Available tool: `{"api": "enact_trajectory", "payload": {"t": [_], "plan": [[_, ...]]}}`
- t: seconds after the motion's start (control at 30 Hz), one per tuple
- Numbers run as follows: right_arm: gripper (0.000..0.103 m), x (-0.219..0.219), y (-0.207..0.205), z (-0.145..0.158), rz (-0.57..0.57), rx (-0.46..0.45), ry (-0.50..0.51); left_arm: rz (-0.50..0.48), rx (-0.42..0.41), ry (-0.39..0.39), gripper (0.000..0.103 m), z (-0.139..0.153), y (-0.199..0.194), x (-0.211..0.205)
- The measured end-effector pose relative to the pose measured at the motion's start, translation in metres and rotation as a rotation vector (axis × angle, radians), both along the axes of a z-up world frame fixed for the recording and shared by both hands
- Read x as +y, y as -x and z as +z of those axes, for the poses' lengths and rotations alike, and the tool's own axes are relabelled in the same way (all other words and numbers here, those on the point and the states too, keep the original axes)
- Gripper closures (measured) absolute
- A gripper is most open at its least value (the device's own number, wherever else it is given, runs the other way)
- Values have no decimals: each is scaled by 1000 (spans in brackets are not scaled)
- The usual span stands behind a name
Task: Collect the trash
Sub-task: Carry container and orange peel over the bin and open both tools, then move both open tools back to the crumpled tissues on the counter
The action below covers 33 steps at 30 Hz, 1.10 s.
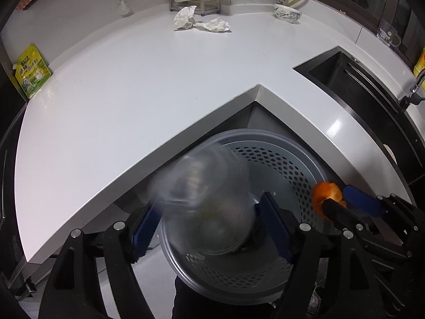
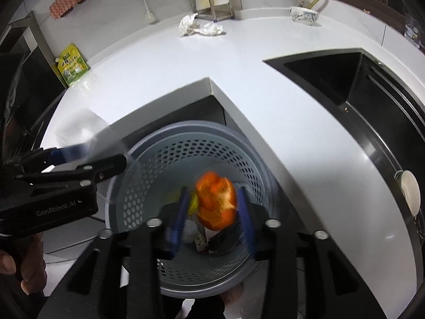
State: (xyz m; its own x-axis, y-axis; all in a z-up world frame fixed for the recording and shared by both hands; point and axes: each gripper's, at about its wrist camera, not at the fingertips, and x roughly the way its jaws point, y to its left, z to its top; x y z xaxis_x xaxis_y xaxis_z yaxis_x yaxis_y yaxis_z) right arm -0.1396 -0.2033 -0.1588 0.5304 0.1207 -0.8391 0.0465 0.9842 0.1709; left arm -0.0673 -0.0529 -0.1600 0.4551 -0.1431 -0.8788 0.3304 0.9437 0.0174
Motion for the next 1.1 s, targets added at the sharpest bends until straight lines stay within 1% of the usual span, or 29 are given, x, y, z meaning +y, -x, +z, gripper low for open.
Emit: {"api": "enact_trajectory", "payload": {"t": [0.07, 0.17, 0.53, 0.6, 0.73, 0.77, 0.93, 1.0, 1.1], "plan": [[57, -1, 1, 3, 2, -12, 2, 7, -3, -4, 26, 1, 1, 1], [55, -2, 1, 4, 1, -15, 1, 14, -8, -2, 22, 4, 2, 4], [50, -7, 5, 11, -13, -26, 0, 33, -32, -9, 19, 14, 3, 7], [46, -9, 7, 14, -14, -33, 1, 34, -39, -8, 18, 17, 3, 8], [44, -10, 7, 21, -19, -49, 6, 38, -61, -7, 17, 26, 3, 8], [40, -11, 7, 23, -21, -53, 7, 40, -67, -6, 17, 28, 3, 8], [36, -11, 0, 40, -20, -104, 30, 64, -110, -6, 14, 44, 1, 13], [32, -10, -6, 48, -17, -135, 49, 73, -124, -6, 14, 51, -3, 17], [29, -7, -21, 61, -22, -179, 84, 90, -161, -16, 14, 66, -14, 23]]}}
